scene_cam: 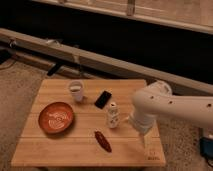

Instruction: Place the pepper in the ceramic bowl

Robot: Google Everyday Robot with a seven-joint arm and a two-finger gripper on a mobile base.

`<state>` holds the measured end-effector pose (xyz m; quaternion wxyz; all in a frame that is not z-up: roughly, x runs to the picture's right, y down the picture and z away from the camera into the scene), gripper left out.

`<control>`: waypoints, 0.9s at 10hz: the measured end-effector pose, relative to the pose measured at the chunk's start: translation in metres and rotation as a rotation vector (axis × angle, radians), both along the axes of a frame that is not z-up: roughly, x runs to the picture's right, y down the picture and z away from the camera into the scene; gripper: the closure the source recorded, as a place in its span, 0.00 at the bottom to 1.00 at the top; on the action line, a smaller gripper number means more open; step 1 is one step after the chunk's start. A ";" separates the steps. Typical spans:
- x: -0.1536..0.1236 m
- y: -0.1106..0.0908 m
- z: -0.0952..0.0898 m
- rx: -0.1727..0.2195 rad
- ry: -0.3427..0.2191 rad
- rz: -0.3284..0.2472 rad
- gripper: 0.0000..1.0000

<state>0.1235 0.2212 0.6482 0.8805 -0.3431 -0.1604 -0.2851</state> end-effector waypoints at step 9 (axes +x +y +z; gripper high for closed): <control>-0.047 0.025 0.001 -0.064 -0.124 -0.074 0.20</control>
